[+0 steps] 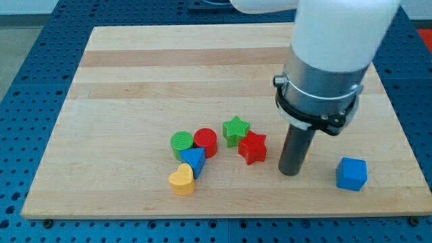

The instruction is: Push the yellow hexagon diagonal to the to the top left of the blue cube

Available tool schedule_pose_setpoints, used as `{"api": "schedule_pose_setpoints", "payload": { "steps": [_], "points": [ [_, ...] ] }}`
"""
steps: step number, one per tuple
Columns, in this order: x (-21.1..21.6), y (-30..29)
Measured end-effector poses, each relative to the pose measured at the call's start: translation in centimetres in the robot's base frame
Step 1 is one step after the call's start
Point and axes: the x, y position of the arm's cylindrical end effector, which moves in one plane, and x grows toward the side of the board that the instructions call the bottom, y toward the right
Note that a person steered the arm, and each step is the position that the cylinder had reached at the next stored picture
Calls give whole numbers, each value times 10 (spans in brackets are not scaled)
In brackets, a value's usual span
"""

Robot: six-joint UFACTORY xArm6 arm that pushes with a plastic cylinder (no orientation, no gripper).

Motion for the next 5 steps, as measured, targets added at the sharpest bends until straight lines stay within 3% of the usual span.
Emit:
{"api": "schedule_pose_setpoints", "payload": {
  "steps": [2,4,5],
  "points": [
    [-33,6],
    [-41,67],
    [-60,62]
  ]
}}
